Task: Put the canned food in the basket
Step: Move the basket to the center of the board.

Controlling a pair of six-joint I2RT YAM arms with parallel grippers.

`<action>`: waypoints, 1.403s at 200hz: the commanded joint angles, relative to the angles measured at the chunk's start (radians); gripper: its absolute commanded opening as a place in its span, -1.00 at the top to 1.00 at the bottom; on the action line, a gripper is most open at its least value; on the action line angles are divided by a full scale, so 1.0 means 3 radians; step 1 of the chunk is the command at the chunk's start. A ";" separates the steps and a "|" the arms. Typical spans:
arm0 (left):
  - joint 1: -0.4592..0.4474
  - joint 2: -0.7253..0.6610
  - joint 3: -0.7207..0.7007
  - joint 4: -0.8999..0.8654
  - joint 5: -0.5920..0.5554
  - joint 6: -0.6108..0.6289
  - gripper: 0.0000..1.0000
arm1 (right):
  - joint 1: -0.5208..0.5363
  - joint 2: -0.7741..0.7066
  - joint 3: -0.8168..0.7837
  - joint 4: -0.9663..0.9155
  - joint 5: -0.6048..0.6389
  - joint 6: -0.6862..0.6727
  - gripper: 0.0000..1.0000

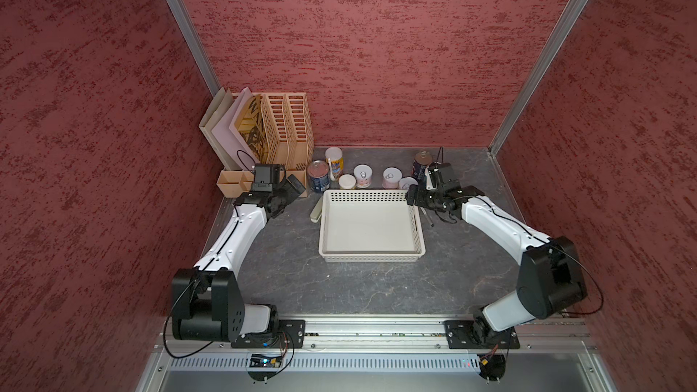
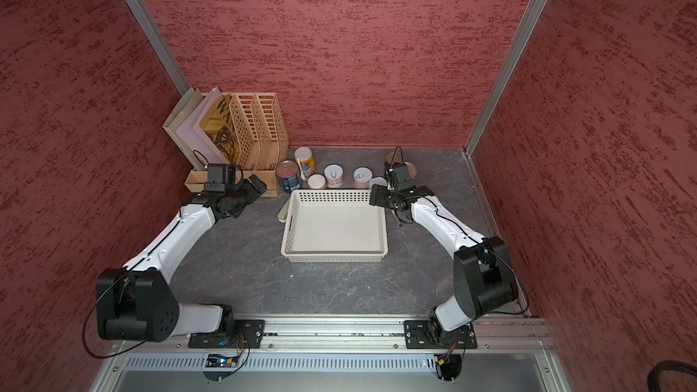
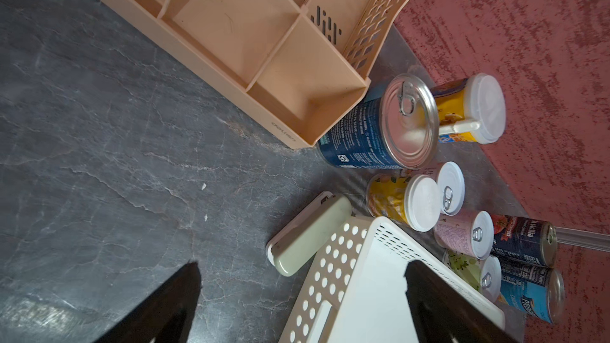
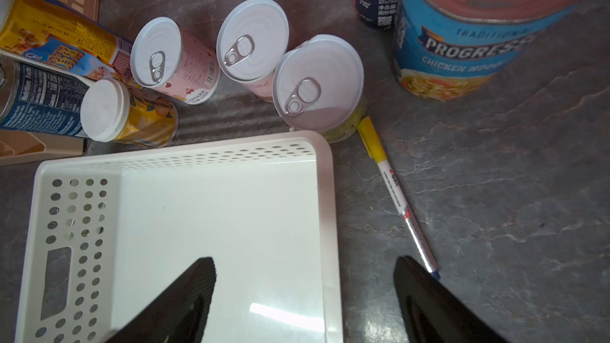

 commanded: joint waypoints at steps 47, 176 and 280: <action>0.0002 0.0275 0.0302 -0.0394 0.0110 0.0137 -0.99 | 0.0116 0.0589 0.0451 -0.0195 0.0172 -0.0096 -0.34; 0.0021 -0.0074 -0.0019 0.0069 0.0634 0.0232 -0.99 | 0.0189 0.0854 0.0672 -0.0464 0.0480 -0.0076 0.61; 0.0123 -0.0147 0.0123 -0.0255 0.0510 0.0210 -0.99 | 0.0277 0.0047 -0.0080 -0.0438 -0.0023 0.0373 1.00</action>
